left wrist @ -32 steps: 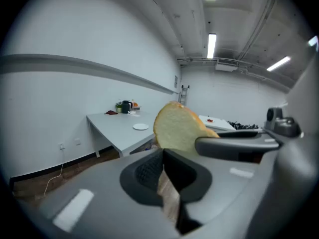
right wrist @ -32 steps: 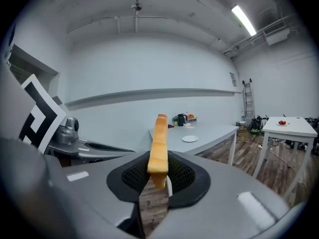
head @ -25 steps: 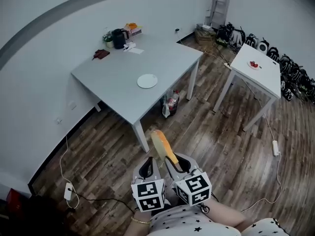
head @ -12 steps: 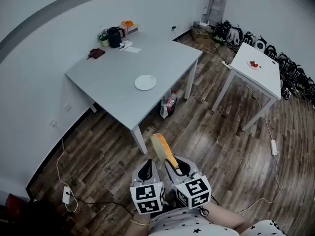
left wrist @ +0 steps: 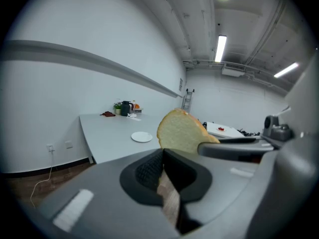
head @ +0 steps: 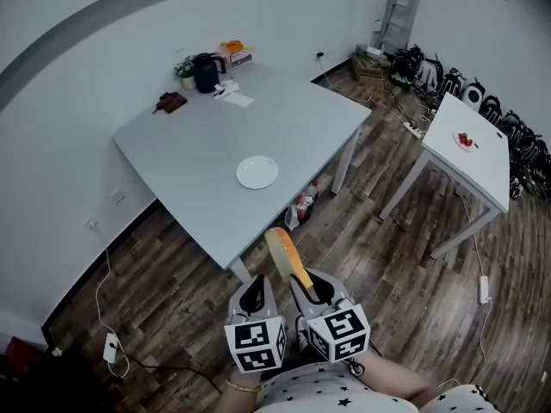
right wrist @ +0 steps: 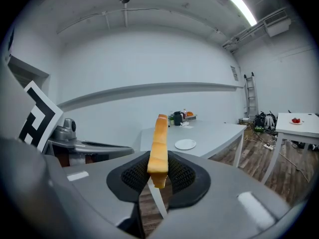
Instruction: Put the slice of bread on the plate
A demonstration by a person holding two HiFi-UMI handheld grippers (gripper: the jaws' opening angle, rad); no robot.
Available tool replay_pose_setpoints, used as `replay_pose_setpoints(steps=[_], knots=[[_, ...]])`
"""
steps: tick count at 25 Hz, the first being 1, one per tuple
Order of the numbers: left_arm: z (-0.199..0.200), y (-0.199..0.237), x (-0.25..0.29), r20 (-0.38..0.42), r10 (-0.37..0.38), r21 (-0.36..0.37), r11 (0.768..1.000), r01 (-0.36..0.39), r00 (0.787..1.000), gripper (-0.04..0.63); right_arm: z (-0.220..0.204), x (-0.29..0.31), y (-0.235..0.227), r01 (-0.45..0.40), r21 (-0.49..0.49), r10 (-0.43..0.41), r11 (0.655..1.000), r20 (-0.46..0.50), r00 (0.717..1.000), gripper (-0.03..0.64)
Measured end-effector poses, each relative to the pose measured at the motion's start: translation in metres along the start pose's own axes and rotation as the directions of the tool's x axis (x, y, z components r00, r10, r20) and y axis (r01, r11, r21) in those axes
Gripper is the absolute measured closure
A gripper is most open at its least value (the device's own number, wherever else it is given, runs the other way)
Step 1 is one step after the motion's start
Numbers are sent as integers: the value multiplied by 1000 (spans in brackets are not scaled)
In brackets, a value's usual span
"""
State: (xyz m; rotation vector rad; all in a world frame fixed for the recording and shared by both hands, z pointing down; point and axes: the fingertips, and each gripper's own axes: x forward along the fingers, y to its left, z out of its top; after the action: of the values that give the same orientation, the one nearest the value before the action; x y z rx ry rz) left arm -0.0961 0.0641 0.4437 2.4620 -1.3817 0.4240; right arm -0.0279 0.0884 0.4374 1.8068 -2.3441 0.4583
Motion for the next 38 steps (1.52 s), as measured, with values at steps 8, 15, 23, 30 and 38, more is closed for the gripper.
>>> replay_pose_setpoints(steps=[8,15,23,30,38], knots=[[34,-4,82,19,47,-38,998,-46,999,588,28,59,-65,-62,-31,61,998,-13,998,533],[46,-5,124,10,101,-53,993,-101,995,588,39,91,-100,-121,-25,120,992,-30,992,532],[52,10,154,-9,161,-71,984,-161,987,588,46,125,-123,-150,12,150,989,-37,988,532],[63,40,202,-3,187,-105,977,-186,982,588,53,180,-137,-183,-7,182,983,-67,981,533],[90,84,261,-4,241,-137,961,-239,971,588,68,258,-149,-245,-16,240,969,-140,961,534]])
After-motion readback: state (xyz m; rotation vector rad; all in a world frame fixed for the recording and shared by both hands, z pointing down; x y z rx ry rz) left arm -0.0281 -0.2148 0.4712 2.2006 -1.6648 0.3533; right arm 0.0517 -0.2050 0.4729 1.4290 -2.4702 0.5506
